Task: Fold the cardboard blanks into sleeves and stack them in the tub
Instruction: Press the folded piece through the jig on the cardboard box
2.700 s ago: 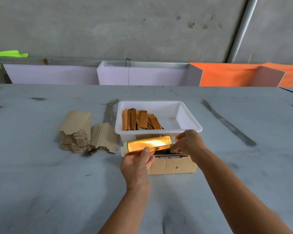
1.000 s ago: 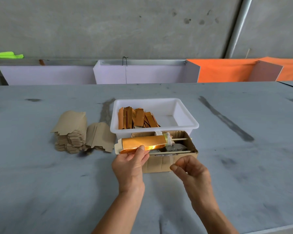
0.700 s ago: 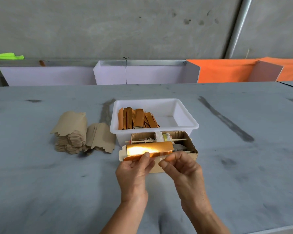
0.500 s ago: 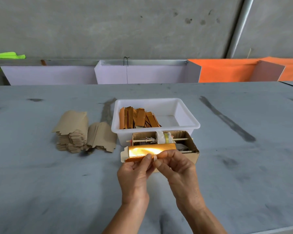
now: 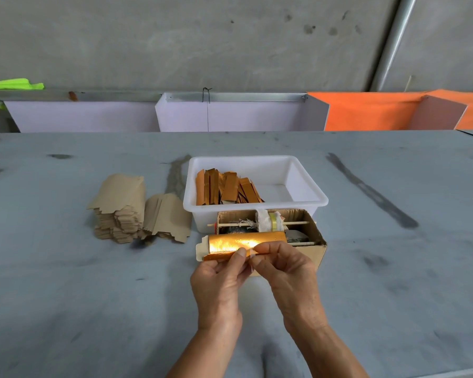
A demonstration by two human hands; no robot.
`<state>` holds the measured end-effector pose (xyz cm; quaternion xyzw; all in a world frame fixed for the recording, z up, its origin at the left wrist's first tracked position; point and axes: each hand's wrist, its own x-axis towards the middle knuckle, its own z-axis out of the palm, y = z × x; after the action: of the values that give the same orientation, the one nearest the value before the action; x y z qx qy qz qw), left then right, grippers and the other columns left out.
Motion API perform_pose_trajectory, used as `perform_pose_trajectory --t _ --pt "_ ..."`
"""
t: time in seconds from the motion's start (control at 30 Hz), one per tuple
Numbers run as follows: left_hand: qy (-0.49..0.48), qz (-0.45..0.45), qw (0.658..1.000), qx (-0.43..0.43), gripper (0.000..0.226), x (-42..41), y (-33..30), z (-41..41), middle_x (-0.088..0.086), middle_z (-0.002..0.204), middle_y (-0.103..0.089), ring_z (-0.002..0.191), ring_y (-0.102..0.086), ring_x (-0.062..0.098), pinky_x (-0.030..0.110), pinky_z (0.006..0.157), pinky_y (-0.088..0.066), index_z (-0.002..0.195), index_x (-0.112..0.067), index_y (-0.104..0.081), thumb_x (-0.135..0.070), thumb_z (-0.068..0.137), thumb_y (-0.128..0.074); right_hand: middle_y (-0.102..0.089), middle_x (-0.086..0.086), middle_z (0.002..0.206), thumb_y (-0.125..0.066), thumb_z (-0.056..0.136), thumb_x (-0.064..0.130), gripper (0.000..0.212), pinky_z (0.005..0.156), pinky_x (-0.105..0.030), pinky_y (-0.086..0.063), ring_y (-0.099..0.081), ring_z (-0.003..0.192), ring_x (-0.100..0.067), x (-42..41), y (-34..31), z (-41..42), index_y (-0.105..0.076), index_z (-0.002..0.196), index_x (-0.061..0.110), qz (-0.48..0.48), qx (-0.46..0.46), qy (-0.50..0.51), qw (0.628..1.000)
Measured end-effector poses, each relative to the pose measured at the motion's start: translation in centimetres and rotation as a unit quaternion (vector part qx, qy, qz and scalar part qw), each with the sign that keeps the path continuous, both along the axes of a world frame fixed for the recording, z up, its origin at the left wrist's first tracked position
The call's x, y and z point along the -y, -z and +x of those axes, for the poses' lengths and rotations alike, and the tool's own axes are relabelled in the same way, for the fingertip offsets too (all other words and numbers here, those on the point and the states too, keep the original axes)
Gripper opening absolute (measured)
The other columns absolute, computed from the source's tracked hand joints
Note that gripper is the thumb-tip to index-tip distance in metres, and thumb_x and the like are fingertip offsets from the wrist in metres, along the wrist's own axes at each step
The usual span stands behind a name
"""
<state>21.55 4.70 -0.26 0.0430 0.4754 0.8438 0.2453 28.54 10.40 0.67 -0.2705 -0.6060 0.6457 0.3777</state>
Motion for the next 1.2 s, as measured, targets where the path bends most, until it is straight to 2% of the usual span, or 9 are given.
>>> perform_pose_trajectory --t 0.1,0.37,0.53,0.83,1.03,1.13,1.2 --pt "-0.001 0.0 1.0 0.0 0.007 0.1 0.0 0.0 0.015 0.079 -0.073 0.076 -0.071 0.027 0.029 0.064 -0.058 0.081 -0.004 -0.07 0.002 0.081 -0.066 -0.069 -0.014 0.074 -0.067 0.08 -0.006 0.013 0.068 -0.023 -0.055 -0.065 0.075 -0.027 0.0 -0.1 -0.1 -0.069 0.081 0.007 -0.004 0.004 0.002 1.0" --pt "-0.004 -0.006 1.0 0.004 0.006 0.0 -0.4 0.3 0.016 0.079 -0.072 0.074 -0.07 0.027 0.028 0.064 -0.059 0.082 -0.002 -0.068 0.003 0.082 -0.065 -0.068 -0.012 0.071 -0.069 0.079 -0.005 0.016 0.063 -0.018 -0.053 -0.063 0.069 -0.018 -0.1 0.0 -0.1 -0.069 0.076 0.01 0.0 0.023 0.014 1.0" --pt "-0.004 -0.01 1.0 0.003 0.006 0.1 -0.5 0.4 0.016 0.077 -0.072 0.074 -0.07 0.028 0.03 0.065 -0.059 0.08 -0.001 -0.068 0.003 0.081 -0.065 -0.069 -0.007 0.07 -0.069 0.079 -0.005 0.019 0.064 -0.019 -0.054 -0.064 0.069 -0.016 0.0 -0.1 -0.1 -0.07 0.075 0.014 0.0 0.035 0.014 0.999" --pt "-0.001 -0.017 1.0 -0.002 0.008 0.2 -0.6 0.5 0.015 0.076 -0.072 0.072 -0.071 0.026 0.027 0.062 -0.058 0.078 -0.003 -0.069 0.003 0.082 -0.065 -0.069 -0.014 0.073 -0.069 0.08 -0.003 0.02 0.063 -0.018 -0.054 -0.066 0.074 -0.026 -0.1 -0.4 -0.1 -0.072 0.083 0.017 -0.004 0.062 0.01 0.998" --pt "0.006 -0.021 1.0 -0.006 0.007 0.1 -0.5 0.4 0.019 0.08 -0.071 0.073 -0.069 0.027 0.03 0.067 -0.059 0.081 0.001 -0.068 0.005 0.082 -0.063 -0.064 -0.009 0.064 -0.07 0.078 -0.005 0.021 0.055 -0.01 -0.046 -0.059 0.059 -0.009 -0.2 -0.8 -0.1 -0.073 0.083 0.015 -0.009 0.078 0.002 0.997" --pt "0.01 -0.026 1.0 0.002 0.014 0.1 -0.3 0.4 0.015 0.077 -0.072 0.073 -0.07 0.025 0.029 0.067 -0.059 0.075 -0.004 -0.07 0.005 0.083 -0.062 -0.059 0.0 0.056 -0.07 0.077 -0.005 0.021 0.05 -0.009 -0.042 -0.053 0.051 -0.001 -0.4 -0.9 0.0 -0.072 0.083 0.014 -0.003 0.1 -0.002 0.995" --pt "0.016 -0.03 0.999 0.011 0.014 0.0 -0.3 0.4 0.014 0.079 -0.072 0.076 -0.071 0.025 0.03 0.068 -0.059 0.078 -0.006 -0.07 0.004 0.084 -0.062 -0.059 0.005 0.054 -0.072 0.076 -0.005 0.022 0.05 -0.008 -0.042 -0.053 0.05 0.002 -0.4 -1.1 0.0 -0.072 0.082 0.017 0.01 0.118 -0.006 0.993"
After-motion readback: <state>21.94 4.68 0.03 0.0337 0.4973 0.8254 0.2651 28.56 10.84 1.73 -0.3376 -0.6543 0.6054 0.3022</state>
